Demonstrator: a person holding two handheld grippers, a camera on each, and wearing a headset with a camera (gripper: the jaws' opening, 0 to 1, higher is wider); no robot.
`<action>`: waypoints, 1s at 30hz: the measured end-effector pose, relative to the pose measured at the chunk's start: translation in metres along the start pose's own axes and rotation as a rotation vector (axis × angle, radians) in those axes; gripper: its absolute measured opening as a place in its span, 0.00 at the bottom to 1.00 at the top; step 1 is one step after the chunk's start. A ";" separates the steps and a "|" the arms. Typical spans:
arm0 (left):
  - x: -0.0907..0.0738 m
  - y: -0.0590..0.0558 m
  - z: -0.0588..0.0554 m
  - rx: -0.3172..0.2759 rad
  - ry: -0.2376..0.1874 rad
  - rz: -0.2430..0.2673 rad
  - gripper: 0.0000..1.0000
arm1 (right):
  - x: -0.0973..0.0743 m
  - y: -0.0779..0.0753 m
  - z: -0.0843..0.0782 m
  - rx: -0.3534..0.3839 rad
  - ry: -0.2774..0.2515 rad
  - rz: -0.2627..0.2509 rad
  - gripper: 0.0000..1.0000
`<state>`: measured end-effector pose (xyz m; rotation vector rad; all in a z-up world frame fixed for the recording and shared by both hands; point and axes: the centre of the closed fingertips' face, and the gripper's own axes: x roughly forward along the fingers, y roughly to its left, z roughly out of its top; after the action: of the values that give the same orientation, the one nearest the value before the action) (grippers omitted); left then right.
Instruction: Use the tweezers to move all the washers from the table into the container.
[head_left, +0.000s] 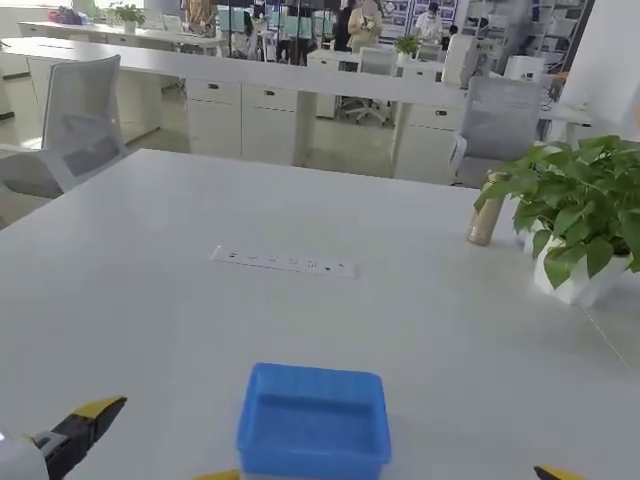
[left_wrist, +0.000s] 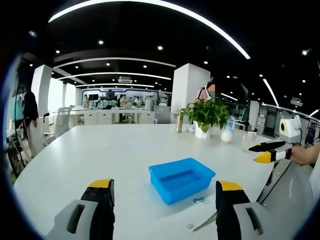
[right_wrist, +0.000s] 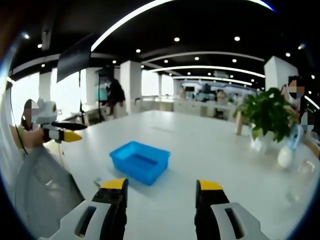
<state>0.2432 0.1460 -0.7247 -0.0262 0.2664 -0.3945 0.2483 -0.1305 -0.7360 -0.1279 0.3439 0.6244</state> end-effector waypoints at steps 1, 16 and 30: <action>0.000 0.000 0.000 0.001 0.000 0.001 0.84 | 0.000 0.000 -0.001 0.000 0.001 0.001 0.52; 0.000 -0.006 0.006 -0.027 -0.033 -0.030 0.84 | 0.001 -0.003 -0.002 0.000 0.002 -0.008 0.52; 0.002 -0.006 0.002 -0.011 -0.001 -0.026 0.84 | 0.003 0.001 -0.003 -0.001 0.030 -0.008 0.53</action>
<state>0.2432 0.1400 -0.7229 -0.0404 0.2672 -0.4189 0.2490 -0.1289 -0.7395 -0.1398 0.3719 0.6149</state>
